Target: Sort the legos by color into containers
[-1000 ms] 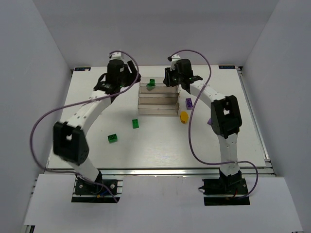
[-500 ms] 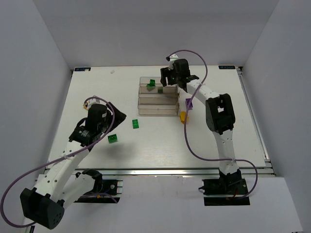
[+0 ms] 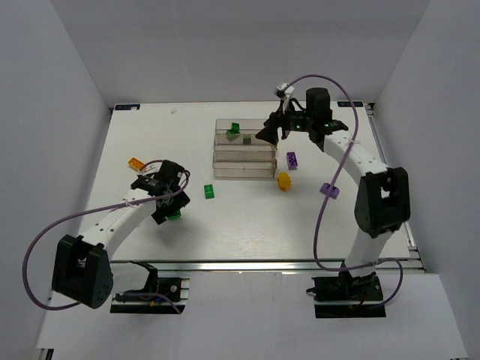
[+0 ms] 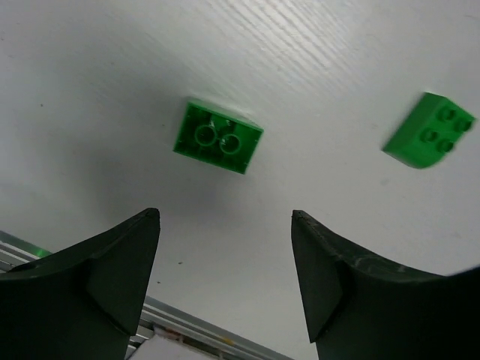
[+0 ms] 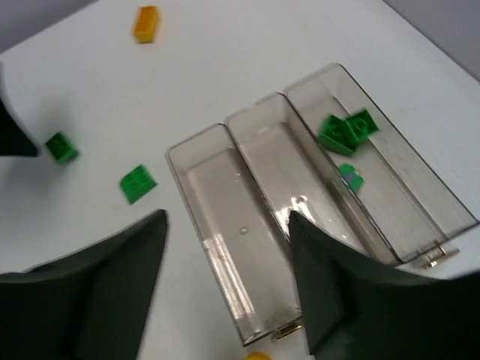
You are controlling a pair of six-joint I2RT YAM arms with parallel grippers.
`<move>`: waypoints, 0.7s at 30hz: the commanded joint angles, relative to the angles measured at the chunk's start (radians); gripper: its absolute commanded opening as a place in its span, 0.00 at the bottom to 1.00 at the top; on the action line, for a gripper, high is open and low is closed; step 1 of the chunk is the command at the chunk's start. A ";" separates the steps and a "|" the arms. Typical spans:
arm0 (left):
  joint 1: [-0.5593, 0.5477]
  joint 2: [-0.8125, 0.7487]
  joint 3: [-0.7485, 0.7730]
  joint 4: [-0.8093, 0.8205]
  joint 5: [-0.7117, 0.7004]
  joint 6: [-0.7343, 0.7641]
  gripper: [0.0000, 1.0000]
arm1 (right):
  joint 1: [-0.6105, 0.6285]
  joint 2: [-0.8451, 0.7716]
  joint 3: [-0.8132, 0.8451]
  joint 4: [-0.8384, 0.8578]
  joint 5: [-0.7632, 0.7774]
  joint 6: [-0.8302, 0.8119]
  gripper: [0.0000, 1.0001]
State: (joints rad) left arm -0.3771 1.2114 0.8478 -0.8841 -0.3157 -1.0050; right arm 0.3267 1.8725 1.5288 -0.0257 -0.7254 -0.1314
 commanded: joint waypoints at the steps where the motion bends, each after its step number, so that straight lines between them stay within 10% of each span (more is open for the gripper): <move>1: -0.003 0.032 -0.004 -0.020 -0.077 -0.020 0.81 | 0.003 -0.122 -0.096 0.040 -0.269 -0.099 0.75; 21: 0.015 0.318 0.004 0.220 -0.057 0.226 0.81 | 0.003 -0.334 -0.285 -0.006 -0.247 -0.074 0.81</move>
State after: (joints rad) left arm -0.3664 1.5299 0.8391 -0.7082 -0.3706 -0.8230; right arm 0.3328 1.5856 1.2503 -0.0525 -0.9642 -0.2134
